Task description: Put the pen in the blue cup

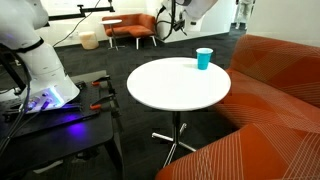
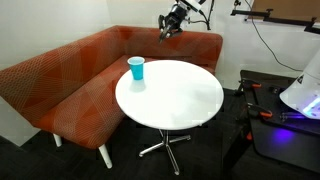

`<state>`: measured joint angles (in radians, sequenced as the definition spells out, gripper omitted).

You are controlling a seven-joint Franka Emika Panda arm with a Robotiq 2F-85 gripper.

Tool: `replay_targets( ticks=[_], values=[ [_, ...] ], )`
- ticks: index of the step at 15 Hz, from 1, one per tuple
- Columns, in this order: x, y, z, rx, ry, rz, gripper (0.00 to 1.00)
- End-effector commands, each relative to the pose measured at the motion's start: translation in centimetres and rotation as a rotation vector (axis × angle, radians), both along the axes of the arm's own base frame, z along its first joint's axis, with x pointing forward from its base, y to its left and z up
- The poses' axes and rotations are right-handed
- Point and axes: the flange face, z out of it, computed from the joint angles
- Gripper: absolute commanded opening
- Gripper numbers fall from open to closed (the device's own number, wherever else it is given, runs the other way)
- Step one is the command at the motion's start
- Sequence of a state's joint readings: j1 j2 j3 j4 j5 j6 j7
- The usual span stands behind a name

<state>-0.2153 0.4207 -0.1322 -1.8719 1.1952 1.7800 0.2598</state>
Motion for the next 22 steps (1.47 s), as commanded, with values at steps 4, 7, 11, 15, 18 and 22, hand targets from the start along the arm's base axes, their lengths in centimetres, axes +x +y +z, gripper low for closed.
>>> replay_targets(
  ticks=[4,7,11,15,18,22],
  values=[
    [4.4,-1.0,-0.9,0.161,0.028,-0.060,0.03],
    [5.7,-1.4,-2.4,0.228,0.034,-0.141,0.03],
    [5.4,-1.1,-4.0,0.237,0.017,-0.134,0.12],
    [5.8,-1.2,-4.4,0.251,0.017,-0.130,0.12],
    [6.1,-0.7,-5.1,0.262,0.028,-0.146,0.03],
    [6.5,0.6,-7.0,0.280,0.056,-0.165,0.03]
  ],
)
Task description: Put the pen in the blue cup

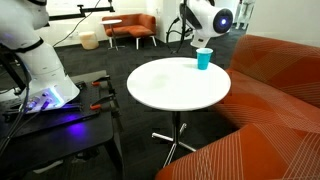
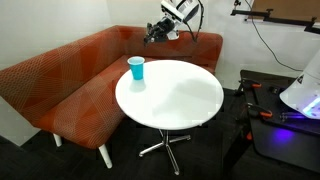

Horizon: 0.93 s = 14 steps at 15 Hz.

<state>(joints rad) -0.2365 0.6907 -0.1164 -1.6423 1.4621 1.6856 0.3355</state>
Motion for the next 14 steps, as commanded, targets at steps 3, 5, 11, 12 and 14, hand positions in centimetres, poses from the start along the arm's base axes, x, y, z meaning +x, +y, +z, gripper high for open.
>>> replay_targets(
  ticks=[3,5,11,12,14],
  values=[
    [1.0,1.4,-2.1,0.027,0.019,-0.081,0.03],
    [1.3,1.5,-2.5,0.037,0.021,-0.116,0.03],
    [1.6,1.0,-3.2,0.071,0.038,-0.159,0.03],
    [1.6,0.8,-3.4,0.077,0.043,-0.164,0.03],
    [1.7,0.5,-3.9,0.083,0.052,-0.177,0.03]
  ],
)
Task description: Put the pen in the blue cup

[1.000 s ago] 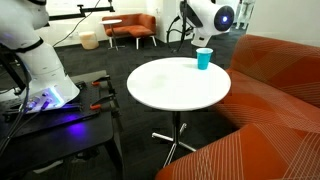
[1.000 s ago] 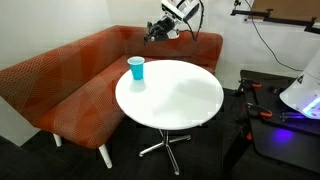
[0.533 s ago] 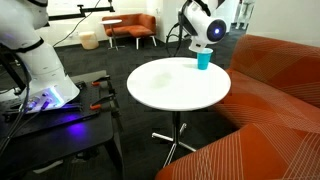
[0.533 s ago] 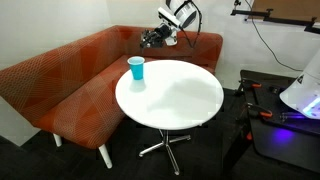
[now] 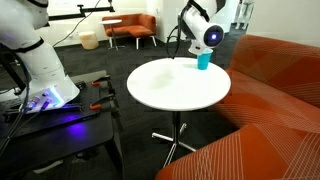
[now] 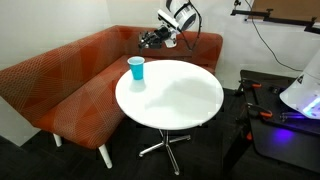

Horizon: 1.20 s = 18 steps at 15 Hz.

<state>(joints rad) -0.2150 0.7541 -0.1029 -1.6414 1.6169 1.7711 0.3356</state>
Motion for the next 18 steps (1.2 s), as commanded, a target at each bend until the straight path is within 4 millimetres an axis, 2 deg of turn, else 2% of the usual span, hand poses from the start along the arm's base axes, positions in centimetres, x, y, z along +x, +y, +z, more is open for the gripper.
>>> replay_targets(
  ticks=[1,10,18],
  values=[
    [0.7,-0.7,-0.4,0.024,0.025,-0.043,0.03],
    [1.2,-2.3,-2.5,0.070,0.074,-0.085,0.03],
    [4.0,-1.7,-3.1,0.126,0.130,-0.090,0.03]
  ],
)
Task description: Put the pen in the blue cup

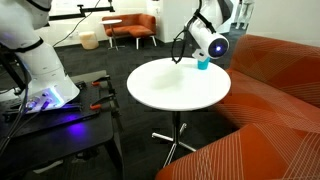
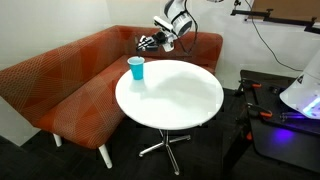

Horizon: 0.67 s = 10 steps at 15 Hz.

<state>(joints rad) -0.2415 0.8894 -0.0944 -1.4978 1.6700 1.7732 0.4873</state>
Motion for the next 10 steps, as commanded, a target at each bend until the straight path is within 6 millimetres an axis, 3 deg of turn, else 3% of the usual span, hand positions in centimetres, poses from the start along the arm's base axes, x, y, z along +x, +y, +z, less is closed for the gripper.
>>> replay_targets(
  ticks=[1,10],
  values=[
    [1.9,0.3,0.1,0.029,0.022,-0.013,0.03],
    [2.4,0.1,-2.5,0.035,0.058,-0.016,0.03]
  ],
)
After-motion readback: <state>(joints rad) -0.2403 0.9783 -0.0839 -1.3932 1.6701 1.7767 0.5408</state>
